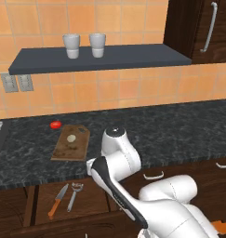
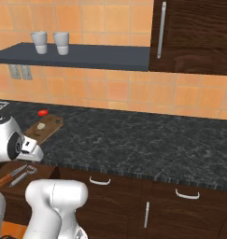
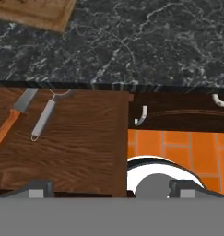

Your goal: Place the appropriate cutting tool for cutting the garlic skin on the cutting board.

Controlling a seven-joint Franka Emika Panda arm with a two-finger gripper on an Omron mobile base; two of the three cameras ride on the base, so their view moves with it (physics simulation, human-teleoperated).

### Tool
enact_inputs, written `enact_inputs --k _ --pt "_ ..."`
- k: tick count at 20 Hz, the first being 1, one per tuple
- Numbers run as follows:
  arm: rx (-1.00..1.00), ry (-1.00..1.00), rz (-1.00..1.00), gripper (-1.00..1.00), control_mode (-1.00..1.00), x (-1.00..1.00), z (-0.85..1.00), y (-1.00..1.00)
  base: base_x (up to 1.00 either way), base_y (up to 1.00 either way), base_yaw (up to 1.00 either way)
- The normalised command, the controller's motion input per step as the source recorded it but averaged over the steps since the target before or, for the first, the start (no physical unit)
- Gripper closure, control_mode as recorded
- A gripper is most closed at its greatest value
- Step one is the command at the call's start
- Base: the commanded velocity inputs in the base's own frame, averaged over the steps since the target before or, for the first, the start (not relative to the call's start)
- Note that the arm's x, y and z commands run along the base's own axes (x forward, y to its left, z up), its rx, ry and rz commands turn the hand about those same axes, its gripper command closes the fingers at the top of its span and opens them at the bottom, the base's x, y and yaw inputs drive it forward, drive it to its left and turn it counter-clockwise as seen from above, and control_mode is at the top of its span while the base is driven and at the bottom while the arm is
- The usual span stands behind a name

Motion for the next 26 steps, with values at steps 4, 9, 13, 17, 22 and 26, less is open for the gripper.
enact_inputs --k 4,9,13,17,22,26 --pt "0.04 0.02 0.00 -1.00 -1.00 0.16 -0.63 0.33 0.00 0.00 0.00" --pt "0.01 0.05 0.00 -1.00 -1.00 0.00 -0.57 0.28 0.00 0.00 0.00" --pt "0.00 0.11 0.00 -1.00 -1.00 0.00 -0.62 0.29 0.00 0.00 0.00" --pt "0.00 0.14 0.00 -1.00 -1.00 0.00 -0.64 0.39 0.00 0.00 0.00" --pt "-0.03 0.14 0.00 -1.00 -1.00 -0.13 -0.44 0.24 0.00 0.00 0.00" --pt "-0.07 0.16 0.00 -1.00 -1.00 -0.33 -0.43 0.28 0.00 0.00 0.00"
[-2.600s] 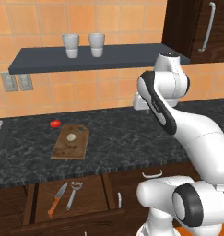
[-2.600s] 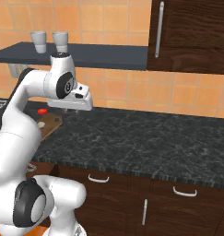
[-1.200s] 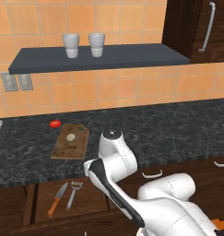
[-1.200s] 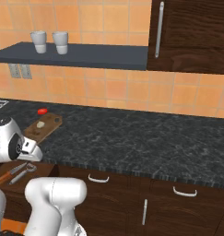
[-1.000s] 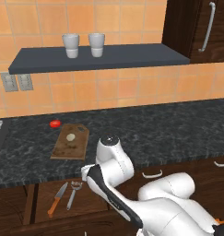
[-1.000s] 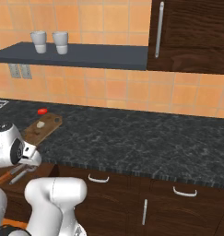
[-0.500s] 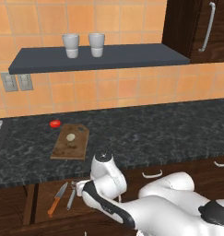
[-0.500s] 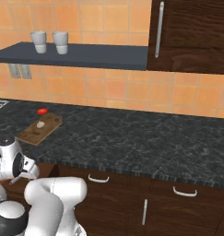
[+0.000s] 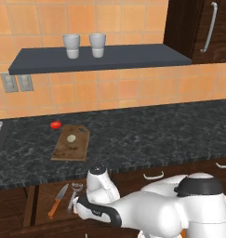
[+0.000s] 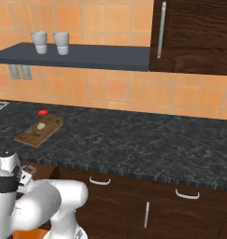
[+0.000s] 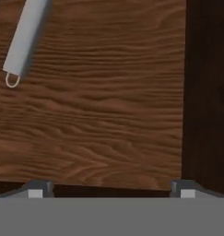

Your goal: Place the appropriate cutting tool for cutting the garlic skin on the cutting board.

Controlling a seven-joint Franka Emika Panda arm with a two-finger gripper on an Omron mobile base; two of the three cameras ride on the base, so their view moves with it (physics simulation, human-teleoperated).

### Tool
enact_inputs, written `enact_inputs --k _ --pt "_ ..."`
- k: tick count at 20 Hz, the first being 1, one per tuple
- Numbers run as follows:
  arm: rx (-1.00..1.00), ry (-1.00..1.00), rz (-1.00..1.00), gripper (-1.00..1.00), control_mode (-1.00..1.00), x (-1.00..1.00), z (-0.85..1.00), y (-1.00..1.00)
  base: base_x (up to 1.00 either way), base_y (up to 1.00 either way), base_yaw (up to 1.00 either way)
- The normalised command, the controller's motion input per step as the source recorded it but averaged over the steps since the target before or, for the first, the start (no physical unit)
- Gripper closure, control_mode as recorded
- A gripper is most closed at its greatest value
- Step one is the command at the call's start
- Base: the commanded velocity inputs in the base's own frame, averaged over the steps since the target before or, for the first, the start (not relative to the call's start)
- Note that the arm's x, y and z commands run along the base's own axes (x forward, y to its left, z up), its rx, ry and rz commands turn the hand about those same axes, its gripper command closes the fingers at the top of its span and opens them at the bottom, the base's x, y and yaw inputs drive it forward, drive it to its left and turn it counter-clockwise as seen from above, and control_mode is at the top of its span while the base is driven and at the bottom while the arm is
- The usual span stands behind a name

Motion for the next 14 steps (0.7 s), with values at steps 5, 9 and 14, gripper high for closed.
enact_inputs --k 5,9,14 --pt "-0.05 0.12 0.01 -1.00 -1.00 -0.52 -0.36 0.19 0.00 0.00 0.00" --pt "-0.02 0.07 0.00 -1.00 -1.00 -0.88 -0.20 0.03 0.00 0.00 0.00" --pt "0.00 0.00 0.00 -1.00 -1.00 -1.00 0.01 0.00 0.00 0.00 0.00"
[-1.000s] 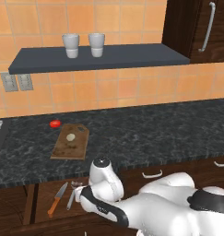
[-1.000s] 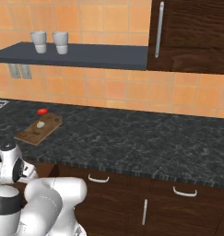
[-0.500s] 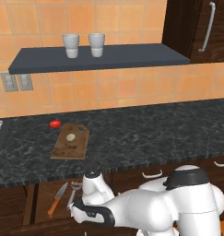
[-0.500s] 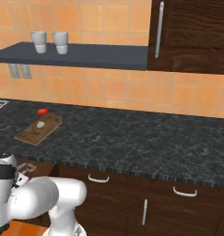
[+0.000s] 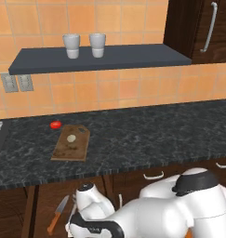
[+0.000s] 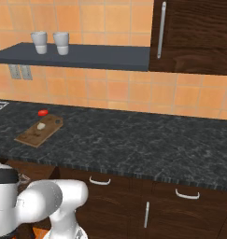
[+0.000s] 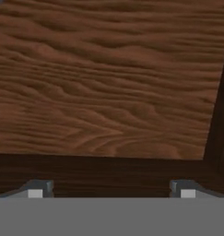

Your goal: Place the appropriate cutting tool for cutting the garlic skin on the cutting board.

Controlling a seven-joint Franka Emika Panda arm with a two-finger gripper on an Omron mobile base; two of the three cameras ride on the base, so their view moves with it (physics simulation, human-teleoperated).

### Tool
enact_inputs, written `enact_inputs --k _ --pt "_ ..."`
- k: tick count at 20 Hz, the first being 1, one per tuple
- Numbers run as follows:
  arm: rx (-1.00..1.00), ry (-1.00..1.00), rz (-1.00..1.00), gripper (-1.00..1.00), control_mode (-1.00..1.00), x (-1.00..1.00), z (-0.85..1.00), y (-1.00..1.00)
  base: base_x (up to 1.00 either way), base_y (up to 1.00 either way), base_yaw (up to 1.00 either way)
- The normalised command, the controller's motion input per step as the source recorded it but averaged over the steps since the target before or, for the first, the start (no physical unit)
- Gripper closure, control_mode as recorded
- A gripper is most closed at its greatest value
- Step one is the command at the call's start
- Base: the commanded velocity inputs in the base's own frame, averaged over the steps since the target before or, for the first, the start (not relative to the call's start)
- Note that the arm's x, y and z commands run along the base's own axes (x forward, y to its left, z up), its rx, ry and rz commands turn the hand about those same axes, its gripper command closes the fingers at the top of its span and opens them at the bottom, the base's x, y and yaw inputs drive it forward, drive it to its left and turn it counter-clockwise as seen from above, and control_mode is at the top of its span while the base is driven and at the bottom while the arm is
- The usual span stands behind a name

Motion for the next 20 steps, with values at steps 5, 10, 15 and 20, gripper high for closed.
enact_inputs --k 5,10,15,20 --pt "-0.01 0.00 0.00 -1.00 -1.00 -0.98 0.19 0.00 0.00 0.00 0.00" --pt "-0.04 -0.10 0.01 -1.00 -1.00 0.18 0.43 0.25 0.00 0.00 0.00" --pt "0.00 -0.18 0.00 -1.00 -1.00 0.65 0.40 0.29 0.00 0.00 0.00" --pt "-0.02 -0.04 0.00 -1.00 -1.00 0.60 0.37 0.45 0.00 0.00 0.00"
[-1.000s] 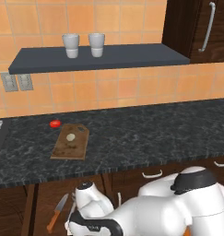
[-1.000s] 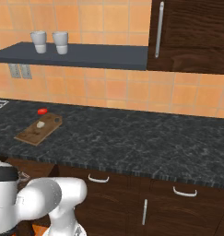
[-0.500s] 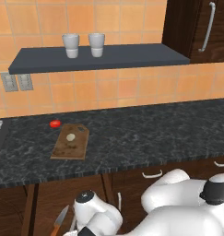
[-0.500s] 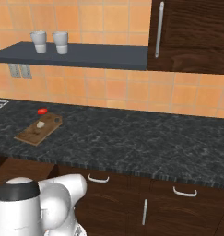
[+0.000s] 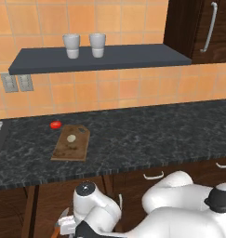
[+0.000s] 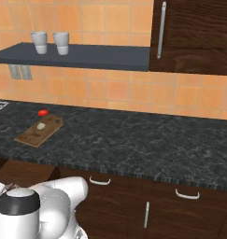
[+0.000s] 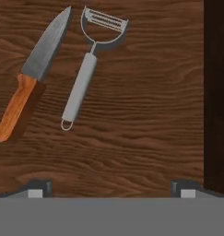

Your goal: Place the appropriate cutting tool for cutting the garlic skin on the cutting board.

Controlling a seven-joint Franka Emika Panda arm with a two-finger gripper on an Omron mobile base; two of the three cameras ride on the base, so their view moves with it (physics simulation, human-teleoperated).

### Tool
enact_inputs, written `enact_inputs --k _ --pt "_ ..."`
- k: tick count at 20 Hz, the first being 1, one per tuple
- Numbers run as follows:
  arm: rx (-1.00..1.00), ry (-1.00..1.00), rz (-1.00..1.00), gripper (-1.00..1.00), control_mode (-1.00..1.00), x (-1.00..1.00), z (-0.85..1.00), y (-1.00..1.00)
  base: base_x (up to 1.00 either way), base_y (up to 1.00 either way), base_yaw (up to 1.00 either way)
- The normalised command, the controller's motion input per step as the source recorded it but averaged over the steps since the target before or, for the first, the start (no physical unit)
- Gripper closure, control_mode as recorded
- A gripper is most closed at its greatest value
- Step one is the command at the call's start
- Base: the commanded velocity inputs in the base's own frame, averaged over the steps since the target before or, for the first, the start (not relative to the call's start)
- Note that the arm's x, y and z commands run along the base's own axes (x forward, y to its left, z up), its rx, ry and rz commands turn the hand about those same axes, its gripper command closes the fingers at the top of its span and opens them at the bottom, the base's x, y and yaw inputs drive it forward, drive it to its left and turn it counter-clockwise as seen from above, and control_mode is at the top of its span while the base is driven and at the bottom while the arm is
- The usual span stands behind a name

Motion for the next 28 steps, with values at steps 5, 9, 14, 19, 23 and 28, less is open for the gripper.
enact_inputs --k 5,9,14,19,23,28 --pt "-0.11 0.06 0.00 -1.00 -1.00 0.45 -0.09 0.75 0.00 0.00 0.00" --pt "-0.06 0.01 0.00 -1.00 -1.00 0.25 -0.28 0.56 0.00 0.00 0.00" --pt "-0.02 0.03 -0.02 -1.00 -1.00 0.12 -0.36 0.41 0.00 0.00 0.00" --pt "0.08 0.02 0.00 -1.00 -1.00 0.13 -0.43 0.00 0.00 0.00 0.00" --pt "0.04 0.02 0.00 -1.00 -1.00 0.21 -0.46 0.03 0.00 0.00 0.00" --pt "0.00 0.04 -0.01 -1.00 -1.00 0.10 -0.33 0.31 0.00 0.00 0.00"
